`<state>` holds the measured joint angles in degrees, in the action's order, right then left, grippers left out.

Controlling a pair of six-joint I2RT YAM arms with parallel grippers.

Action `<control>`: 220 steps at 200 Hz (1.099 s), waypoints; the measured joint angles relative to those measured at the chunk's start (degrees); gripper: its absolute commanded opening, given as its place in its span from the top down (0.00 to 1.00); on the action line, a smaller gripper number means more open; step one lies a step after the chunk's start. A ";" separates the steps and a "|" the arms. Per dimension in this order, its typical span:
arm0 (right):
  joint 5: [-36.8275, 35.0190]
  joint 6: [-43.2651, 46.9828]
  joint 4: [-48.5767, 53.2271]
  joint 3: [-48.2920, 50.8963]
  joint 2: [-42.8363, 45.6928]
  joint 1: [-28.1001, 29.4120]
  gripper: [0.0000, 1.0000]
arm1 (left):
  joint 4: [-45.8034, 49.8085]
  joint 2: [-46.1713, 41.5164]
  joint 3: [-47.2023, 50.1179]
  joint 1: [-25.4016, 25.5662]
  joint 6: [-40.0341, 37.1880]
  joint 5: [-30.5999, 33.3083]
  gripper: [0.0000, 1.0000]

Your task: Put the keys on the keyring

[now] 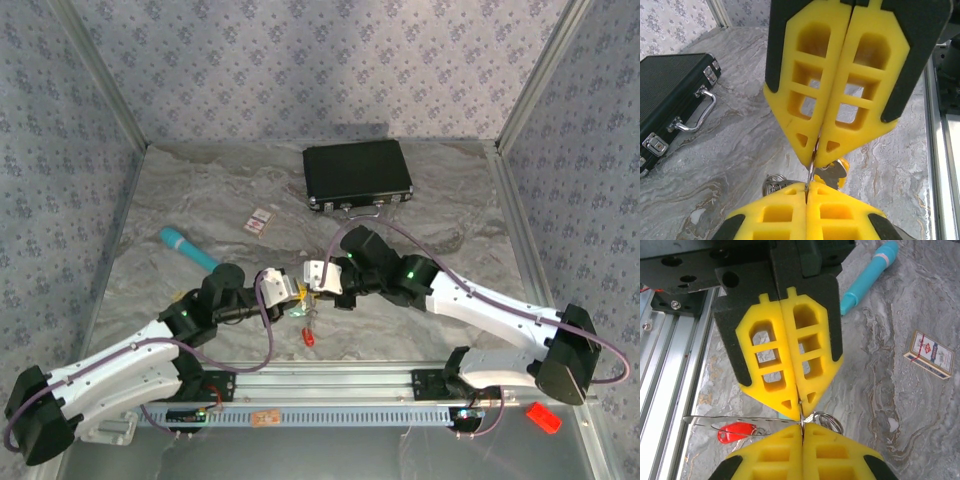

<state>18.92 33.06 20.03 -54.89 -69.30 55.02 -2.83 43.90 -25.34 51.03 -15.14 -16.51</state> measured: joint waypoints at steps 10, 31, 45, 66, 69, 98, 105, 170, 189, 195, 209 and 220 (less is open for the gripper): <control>0.94 -1.09 -1.57 1.18 0.79 -0.70 0.68 | -0.68 -0.04 0.22 0.00 0.04 -0.22 1.00; 3.15 -3.52 -5.73 5.33 3.50 -2.67 0.64 | -2.56 -0.72 1.84 0.00 0.26 -0.48 1.00; 4.11 -4.90 -7.61 7.32 4.28 -3.85 0.63 | -3.89 -1.27 2.82 0.00 0.50 -0.90 1.00; 5.09 -6.60 -9.53 8.96 4.28 -4.48 0.64 | -5.29 -1.97 3.80 0.00 0.90 -1.09 1.00; 5.25 -6.75 -9.79 9.11 4.26 -4.48 0.64 | -5.44 -2.08 3.93 0.00 0.90 -1.11 1.00; 6.58 -8.07 -12.28 9.64 4.04 -4.50 0.68 | -6.56 -2.47 4.70 0.00 1.11 -1.53 1.00; 6.93 -8.20 -12.74 9.64 3.87 -4.50 0.70 | -6.69 -2.56 4.79 0.00 1.22 -1.73 1.00; 8.15 -8.41 -12.48 9.66 3.02 -5.20 0.69 | -7.04 -2.60 4.96 0.00 1.29 -1.92 1.00; 8.15 -8.41 -11.61 9.66 3.32 -5.46 0.70 | -7.04 -2.60 4.96 0.00 1.29 -1.92 1.00; 8.15 -8.41 -11.47 9.66 3.41 -5.46 0.70 | -7.04 -2.60 4.96 0.00 1.27 -1.92 1.00; 8.15 -8.39 -11.30 9.66 3.43 -5.44 0.72 | -7.04 -2.60 4.96 0.00 1.27 -1.92 1.00; 8.17 -8.20 -11.15 9.66 3.43 -5.44 0.74 | -7.04 -2.60 4.96 0.00 1.27 -1.92 1.00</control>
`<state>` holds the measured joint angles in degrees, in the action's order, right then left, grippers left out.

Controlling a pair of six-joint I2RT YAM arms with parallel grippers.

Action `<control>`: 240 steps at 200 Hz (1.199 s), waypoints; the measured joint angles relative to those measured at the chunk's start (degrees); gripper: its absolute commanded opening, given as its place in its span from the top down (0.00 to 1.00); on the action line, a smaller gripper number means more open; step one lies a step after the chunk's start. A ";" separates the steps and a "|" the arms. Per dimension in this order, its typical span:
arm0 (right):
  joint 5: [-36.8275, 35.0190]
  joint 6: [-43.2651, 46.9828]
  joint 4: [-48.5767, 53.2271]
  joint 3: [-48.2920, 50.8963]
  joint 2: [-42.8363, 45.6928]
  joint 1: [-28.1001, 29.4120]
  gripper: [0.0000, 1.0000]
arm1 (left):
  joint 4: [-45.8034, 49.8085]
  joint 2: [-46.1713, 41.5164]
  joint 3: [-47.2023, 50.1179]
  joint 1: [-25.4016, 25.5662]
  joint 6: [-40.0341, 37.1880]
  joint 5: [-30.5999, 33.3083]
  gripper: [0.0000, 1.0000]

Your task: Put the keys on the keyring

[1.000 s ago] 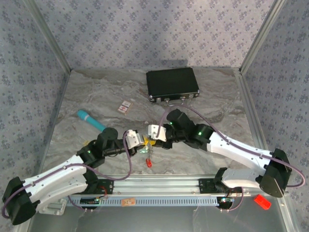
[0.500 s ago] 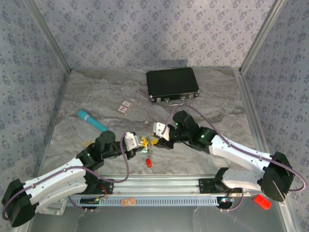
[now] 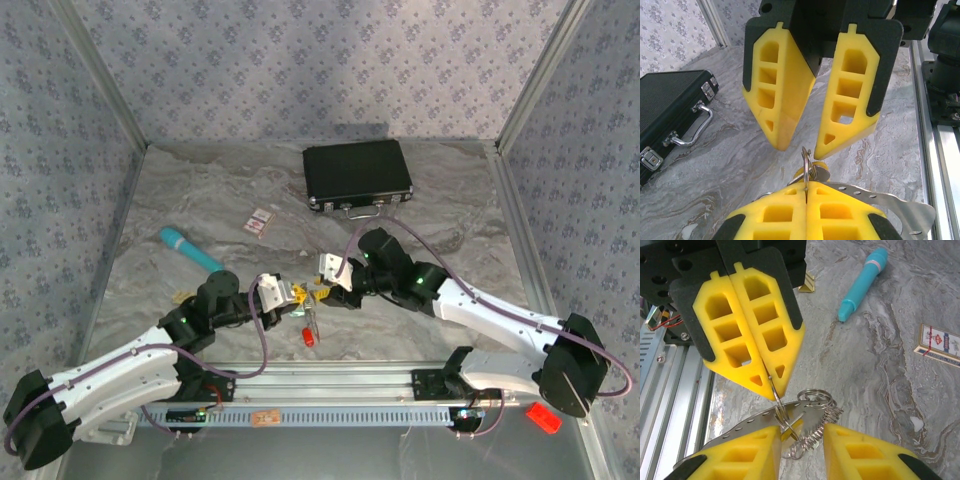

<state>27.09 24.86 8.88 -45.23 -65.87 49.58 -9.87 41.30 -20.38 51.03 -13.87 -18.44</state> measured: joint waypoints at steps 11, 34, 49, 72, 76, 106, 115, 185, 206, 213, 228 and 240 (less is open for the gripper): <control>0.02 0.00 0.04 0.00 0.00 0.00 0.78 | 0.00 0.00 0.00 0.00 0.00 0.00 1.00; 0.26 0.22 0.33 0.00 -0.02 0.00 0.86 | 0.00 0.00 0.00 0.00 0.00 0.00 1.00; 0.39 0.28 0.57 -0.02 -0.02 0.00 0.91 | 0.00 0.00 0.00 0.00 0.00 0.00 1.00; 0.37 0.52 1.29 -0.02 -0.15 0.00 0.97 | -0.04 0.00 0.00 0.00 0.00 0.00 1.00; 0.37 0.46 1.44 -0.02 -0.24 0.00 0.97 | -0.07 0.00 0.00 0.00 0.00 -0.02 1.00; 0.37 0.55 2.27 -0.02 -0.96 0.00 0.98 | -0.26 0.02 -0.02 0.00 0.00 -0.46 1.00; 0.35 0.55 2.29 -0.02 -1.07 0.00 0.97 | -0.26 0.04 -0.02 0.00 0.00 -0.48 1.00; 0.46 0.39 1.57 0.28 1.33 0.00 0.73 | -0.68 0.48 -0.02 0.00 0.00 -0.94 1.00; 1.53 0.39 0.68 0.37 2.10 0.07 0.72 | -0.68 0.48 -0.02 0.00 0.00 -1.22 1.00; 1.81 0.39 0.33 0.37 2.08 0.07 0.72 | -0.68 0.48 -0.02 0.00 0.00 -1.29 1.00; 2.27 0.39 -0.15 0.37 1.81 0.26 0.73 | -0.68 0.48 -0.02 0.00 0.00 -1.31 1.00; 2.38 0.39 -0.55 0.37 1.38 0.44 0.74 | -0.68 0.48 -0.02 0.00 0.00 -1.31 1.00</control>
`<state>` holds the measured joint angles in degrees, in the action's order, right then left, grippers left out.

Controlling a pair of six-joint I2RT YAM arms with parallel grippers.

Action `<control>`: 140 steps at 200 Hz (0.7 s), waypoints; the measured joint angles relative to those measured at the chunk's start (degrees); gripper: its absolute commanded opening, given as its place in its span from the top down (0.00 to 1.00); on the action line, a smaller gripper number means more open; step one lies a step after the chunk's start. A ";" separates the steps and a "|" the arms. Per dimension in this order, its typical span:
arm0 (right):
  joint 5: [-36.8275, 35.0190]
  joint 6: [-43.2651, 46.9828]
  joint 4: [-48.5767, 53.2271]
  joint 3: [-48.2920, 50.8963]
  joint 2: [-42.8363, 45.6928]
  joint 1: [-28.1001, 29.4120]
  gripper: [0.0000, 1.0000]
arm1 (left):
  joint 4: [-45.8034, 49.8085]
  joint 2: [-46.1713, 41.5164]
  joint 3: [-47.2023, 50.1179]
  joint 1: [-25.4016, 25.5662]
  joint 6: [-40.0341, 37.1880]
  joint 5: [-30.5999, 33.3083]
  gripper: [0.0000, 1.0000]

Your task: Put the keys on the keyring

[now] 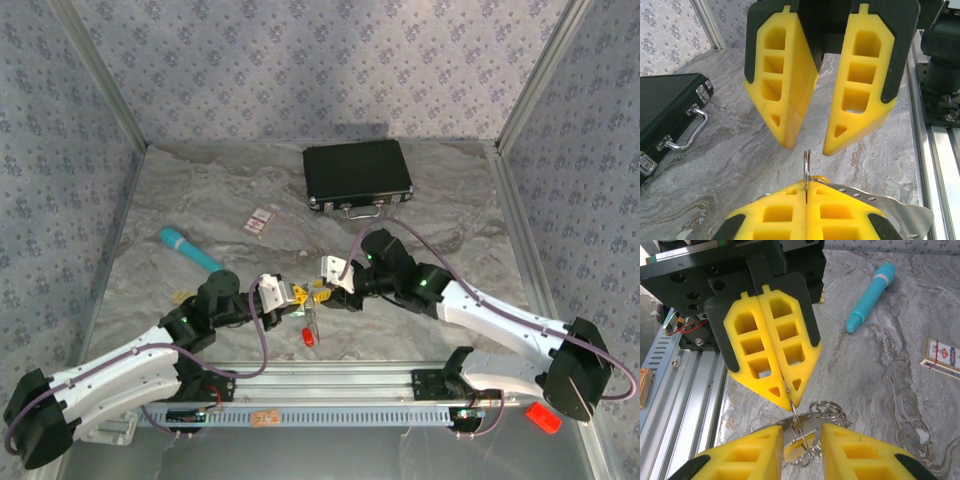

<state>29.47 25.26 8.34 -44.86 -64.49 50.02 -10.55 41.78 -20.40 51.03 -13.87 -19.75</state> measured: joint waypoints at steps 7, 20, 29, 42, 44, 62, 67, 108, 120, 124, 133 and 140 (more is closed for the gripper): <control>0.13 0.00 -0.13 0.00 -0.31 0.04 0.76 | 0.00 0.00 0.00 0.00 0.00 0.00 1.00; 0.22 0.02 -0.39 0.00 -0.85 0.15 0.79 | 0.00 0.00 0.00 0.00 0.00 0.00 1.00; 0.31 0.02 -0.63 0.00 -1.22 0.17 0.83 | 0.00 0.00 0.00 0.00 0.00 0.00 1.00; 0.39 0.17 -0.96 -0.02 -1.73 0.26 0.90 | 0.00 0.00 0.00 0.00 0.00 0.00 1.00; 0.39 -0.04 -1.05 -0.02 -1.81 0.26 0.91 | 0.00 0.00 0.00 0.00 0.00 0.00 1.00; 0.46 0.15 -1.22 -0.07 -2.27 0.26 1.00 | 0.09 -0.02 0.00 0.00 0.00 0.11 1.00; 0.42 -0.02 -1.20 -0.11 -2.34 0.26 1.00 | 0.11 -0.02 0.00 0.00 0.00 0.24 0.98; -2.64 2.58 3.87 -3.89 -3.65 1.92 1.00 | 2.16 0.00 -1.16 0.00 -0.28 2.43 0.81; -4.35 3.96 6.80 -6.03 -4.37 2.60 1.00 | 3.32 0.00 -1.99 0.00 -0.61 2.84 0.81; -4.85 4.39 7.58 -6.60 -4.61 2.78 1.00 | 3.63 0.00 -2.27 0.00 -0.66 2.86 0.81; -6.16 5.49 9.77 -8.17 -5.14 3.26 1.00 | 4.24 0.04 -2.80 0.00 -0.79 3.10 0.82; -7.13 6.25 11.21 -9.27 -5.55 3.61 1.00 | 4.70 0.20 -3.23 0.00 -0.98 3.19 0.83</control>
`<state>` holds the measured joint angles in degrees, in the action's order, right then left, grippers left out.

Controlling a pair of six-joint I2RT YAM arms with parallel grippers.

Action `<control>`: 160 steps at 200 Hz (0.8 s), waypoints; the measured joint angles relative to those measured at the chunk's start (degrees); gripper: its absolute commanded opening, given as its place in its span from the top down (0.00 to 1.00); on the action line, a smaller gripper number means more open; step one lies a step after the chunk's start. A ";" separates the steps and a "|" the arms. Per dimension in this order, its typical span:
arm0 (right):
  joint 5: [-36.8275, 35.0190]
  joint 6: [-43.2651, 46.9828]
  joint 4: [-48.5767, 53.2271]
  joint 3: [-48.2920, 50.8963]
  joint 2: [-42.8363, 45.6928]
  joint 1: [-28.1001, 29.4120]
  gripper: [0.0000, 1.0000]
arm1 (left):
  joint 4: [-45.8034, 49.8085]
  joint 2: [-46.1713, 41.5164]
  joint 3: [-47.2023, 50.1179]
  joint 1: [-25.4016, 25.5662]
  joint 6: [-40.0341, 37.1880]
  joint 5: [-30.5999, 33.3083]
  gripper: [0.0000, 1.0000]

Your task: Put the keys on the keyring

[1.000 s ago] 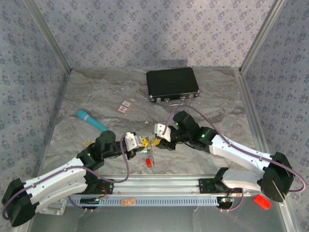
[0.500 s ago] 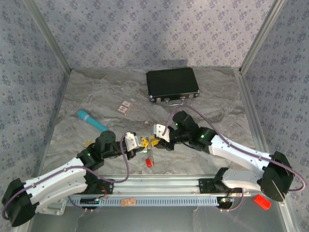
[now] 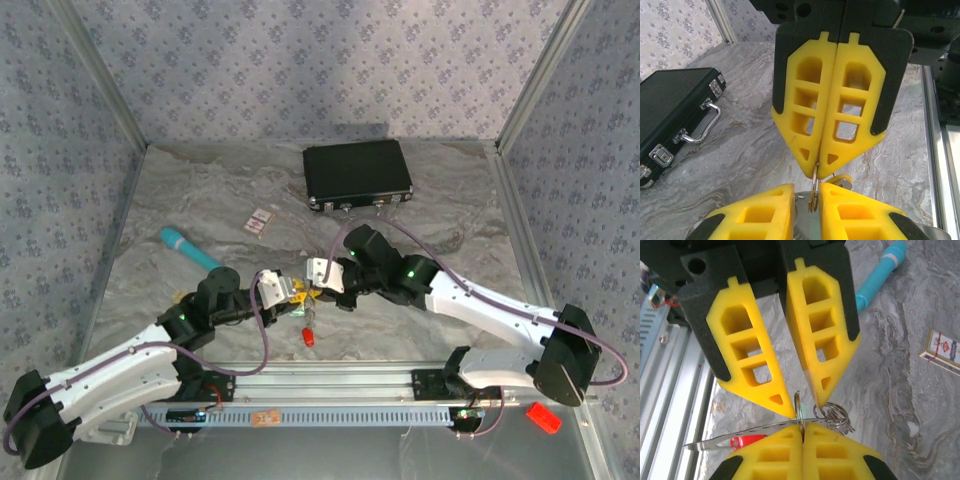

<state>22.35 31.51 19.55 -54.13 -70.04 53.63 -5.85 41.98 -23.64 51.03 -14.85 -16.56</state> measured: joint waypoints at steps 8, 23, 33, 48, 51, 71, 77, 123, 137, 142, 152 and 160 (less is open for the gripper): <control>-1.07 0.83 1.62 -1.25 -0.55 0.39 1.00 | 0.15 0.24 -0.37 0.00 -0.15 0.13 0.84; -2.40 2.05 3.82 -2.89 -1.36 1.05 1.00 | 0.66 0.55 -0.74 0.00 -0.33 0.28 0.87; -3.10 2.54 4.83 -3.58 -1.66 1.36 1.00 | 1.01 0.57 -0.79 0.00 -0.33 0.28 0.89; -3.52 2.82 5.38 -3.87 -1.66 1.51 1.00 | 1.40 0.57 -0.85 0.00 -0.74 0.22 0.96; -3.54 2.84 5.38 -3.89 -1.64 1.51 1.00 | 1.42 0.57 -0.87 0.00 -0.50 0.13 0.98; -3.48 2.19 5.01 -3.61 -1.27 1.36 0.77 | 1.42 0.55 -0.87 0.11 -1.11 -0.11 1.00; -3.13 1.64 3.98 -2.93 -0.76 1.11 0.66 | 1.36 0.55 -0.87 0.11 -1.11 -0.13 1.00; -0.42 -3.13 -4.90 4.20 4.11 -0.81 0.56 | -4.35 -0.11 2.38 0.11 0.59 -0.13 1.00; -0.07 -4.81 -7.67 6.12 4.17 -1.20 0.56 | -7.61 -0.63 4.42 0.11 1.66 -0.15 1.00; 0.00 -5.40 -8.63 6.88 4.17 -1.29 0.57 | -8.41 -0.81 4.98 0.11 1.97 -0.15 1.00; 0.15 -6.40 -10.03 8.04 4.17 -1.44 0.57 | -9.53 -1.20 5.81 0.11 2.43 -0.15 1.00; 0.42 -7.17 -11.21 8.92 4.17 -1.53 0.59 | -10.38 -1.66 6.29 0.11 2.62 -0.15 1.00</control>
<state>22.76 24.34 8.34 -45.21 -65.87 52.10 -16.23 40.32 -17.34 51.13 -12.23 -16.71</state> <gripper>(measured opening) 0.429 0.043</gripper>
